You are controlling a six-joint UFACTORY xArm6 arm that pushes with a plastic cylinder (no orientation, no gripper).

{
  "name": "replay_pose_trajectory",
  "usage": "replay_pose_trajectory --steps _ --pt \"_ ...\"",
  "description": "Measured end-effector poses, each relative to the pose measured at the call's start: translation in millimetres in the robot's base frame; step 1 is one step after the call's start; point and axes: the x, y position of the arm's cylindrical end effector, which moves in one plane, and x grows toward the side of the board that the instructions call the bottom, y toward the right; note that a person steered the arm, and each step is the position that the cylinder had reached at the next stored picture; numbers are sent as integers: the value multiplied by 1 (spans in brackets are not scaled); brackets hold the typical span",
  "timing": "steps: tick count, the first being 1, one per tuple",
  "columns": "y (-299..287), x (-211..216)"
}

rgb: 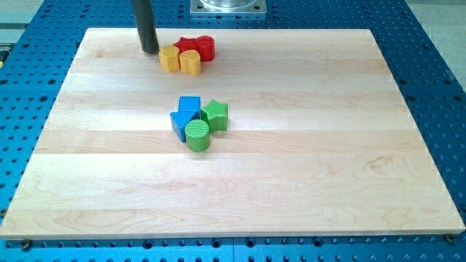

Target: Slide the red circle diagonally top right to the heart

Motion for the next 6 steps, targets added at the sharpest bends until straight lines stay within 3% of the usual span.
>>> replay_pose_trajectory --steps 1,3,5,6 --pt "-10 -15" --pt "79 -15" --pt "85 22" --pt "116 -8"
